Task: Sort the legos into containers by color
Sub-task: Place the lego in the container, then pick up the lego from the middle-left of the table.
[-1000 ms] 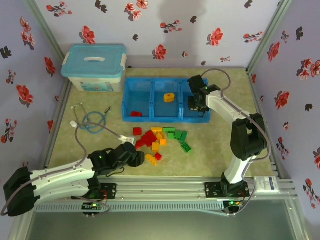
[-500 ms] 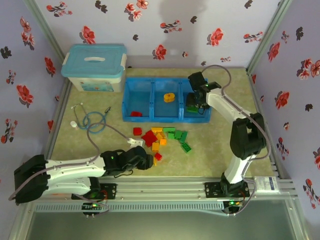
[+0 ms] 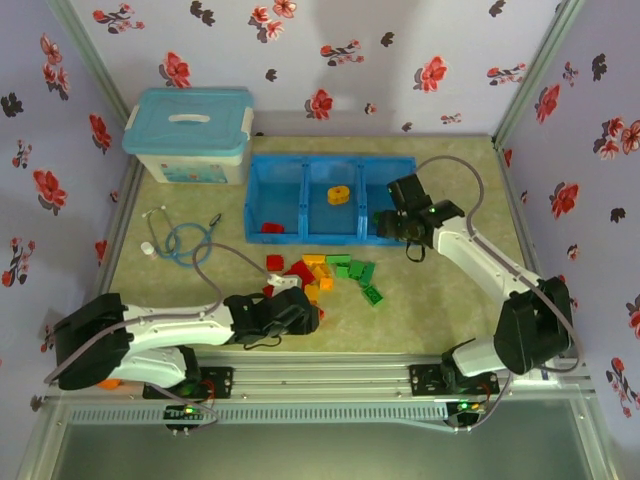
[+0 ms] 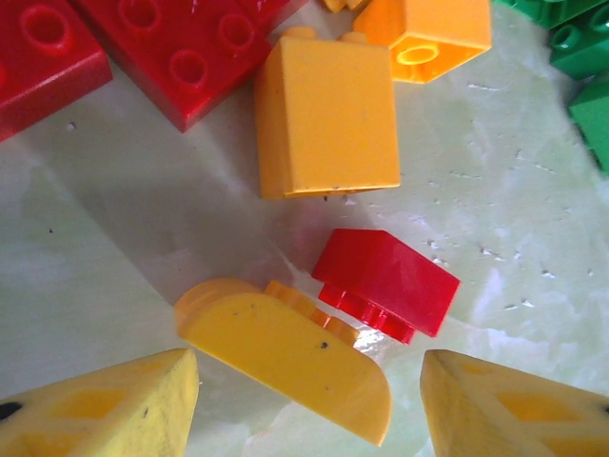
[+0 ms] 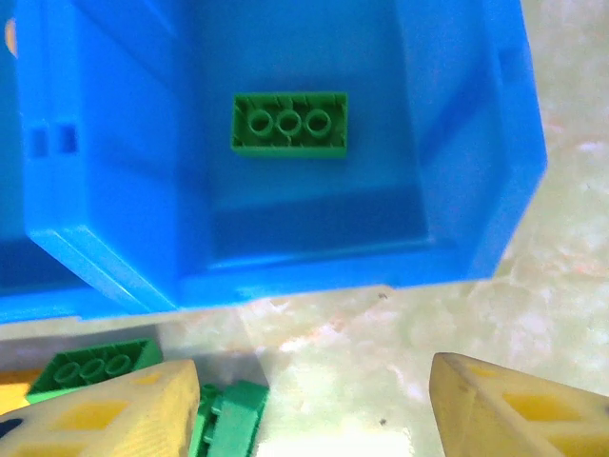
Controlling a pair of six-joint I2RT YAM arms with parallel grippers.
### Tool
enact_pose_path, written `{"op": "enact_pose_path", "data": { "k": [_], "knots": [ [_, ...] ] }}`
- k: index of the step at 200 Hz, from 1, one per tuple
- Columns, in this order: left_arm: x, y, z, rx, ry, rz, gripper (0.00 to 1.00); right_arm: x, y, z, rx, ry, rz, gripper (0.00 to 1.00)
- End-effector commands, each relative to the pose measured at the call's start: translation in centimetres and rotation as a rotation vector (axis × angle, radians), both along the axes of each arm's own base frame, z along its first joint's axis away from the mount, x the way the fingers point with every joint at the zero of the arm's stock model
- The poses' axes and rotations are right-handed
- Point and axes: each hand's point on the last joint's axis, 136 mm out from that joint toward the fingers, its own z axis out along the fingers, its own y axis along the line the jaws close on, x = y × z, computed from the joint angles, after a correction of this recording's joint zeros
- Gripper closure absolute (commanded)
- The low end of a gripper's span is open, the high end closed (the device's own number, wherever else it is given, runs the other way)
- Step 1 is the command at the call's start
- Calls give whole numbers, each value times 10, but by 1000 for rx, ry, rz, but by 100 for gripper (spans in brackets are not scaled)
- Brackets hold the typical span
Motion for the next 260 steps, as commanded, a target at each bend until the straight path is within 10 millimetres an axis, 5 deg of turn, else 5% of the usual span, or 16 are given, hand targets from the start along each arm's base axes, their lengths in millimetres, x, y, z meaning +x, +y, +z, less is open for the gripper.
{"op": "enact_pose_path", "data": {
  "k": [1,74,130,206,260],
  "knots": [
    [2,-4,2,8,15,27,38,-6,0,4,37,-30,-23,35],
    [2,11,-11,109,27,49,54,-24,-11,-2,51,-42,-53,36],
    [6,18,-3,152,-2,53,71,-32,-11,-7,73,-37,-67,37],
    [36,9,94,113,-233,0,80,-68,-14,-33,90,-5,-67,39],
    [101,-16,145,-6,-266,-37,81,-93,-9,-47,139,3,-54,40]
  ]
}}
